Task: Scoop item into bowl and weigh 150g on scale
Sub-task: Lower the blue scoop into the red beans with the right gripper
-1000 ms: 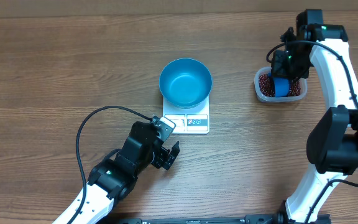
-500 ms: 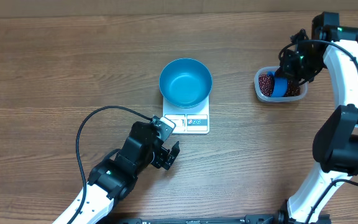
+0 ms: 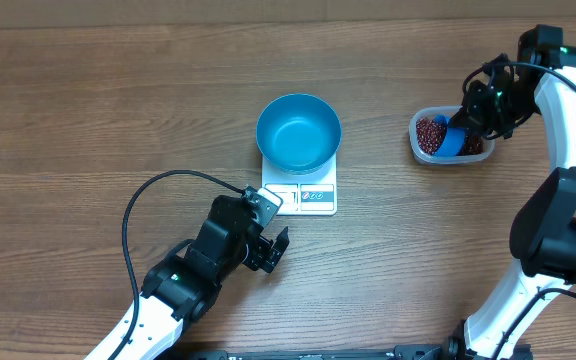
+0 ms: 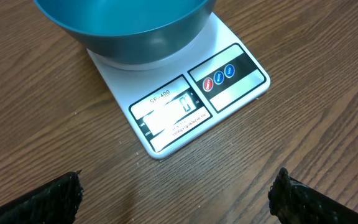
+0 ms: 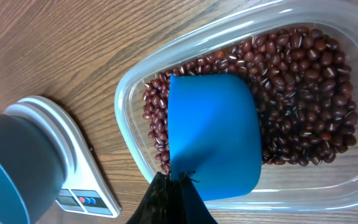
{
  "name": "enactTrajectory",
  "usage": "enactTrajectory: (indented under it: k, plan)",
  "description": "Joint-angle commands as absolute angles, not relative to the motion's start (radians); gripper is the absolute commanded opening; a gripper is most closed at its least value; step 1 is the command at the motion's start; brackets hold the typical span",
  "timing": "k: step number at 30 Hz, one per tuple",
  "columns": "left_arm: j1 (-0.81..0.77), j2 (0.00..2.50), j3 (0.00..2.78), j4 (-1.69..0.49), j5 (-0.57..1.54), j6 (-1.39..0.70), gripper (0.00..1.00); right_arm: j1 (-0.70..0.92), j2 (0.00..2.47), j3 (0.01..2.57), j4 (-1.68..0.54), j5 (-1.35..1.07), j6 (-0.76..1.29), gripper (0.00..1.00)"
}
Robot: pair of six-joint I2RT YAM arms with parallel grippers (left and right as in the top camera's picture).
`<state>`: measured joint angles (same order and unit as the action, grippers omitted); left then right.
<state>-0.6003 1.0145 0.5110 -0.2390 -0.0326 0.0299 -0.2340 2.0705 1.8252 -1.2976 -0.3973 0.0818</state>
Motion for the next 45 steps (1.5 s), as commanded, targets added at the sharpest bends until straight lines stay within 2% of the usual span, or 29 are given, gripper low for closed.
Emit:
enactTrajectory:
  k: [1, 12, 21, 45]
  plan:
    - [-0.595, 1.001, 0.506, -0.235, -0.017, 0.046, 1.00, -0.238, 2.081, 1.780, -1.317, -0.444, 0.104, 0.04]
    - [-0.595, 1.001, 0.506, -0.235, -0.017, 0.046, 0.99, -0.247, 2.084, 1.748, -1.307, -0.474, 0.105, 0.04]
    - [-0.595, 1.001, 0.506, -0.235, -0.017, 0.046, 0.99, -0.328, 2.084, 1.746, -1.323, -0.583, 0.075, 0.04]
    - [-0.595, 1.001, 0.506, -0.235, -0.017, 0.046, 1.00, -0.402, 2.088, 1.655, -1.291, -0.632, 0.079, 0.04]
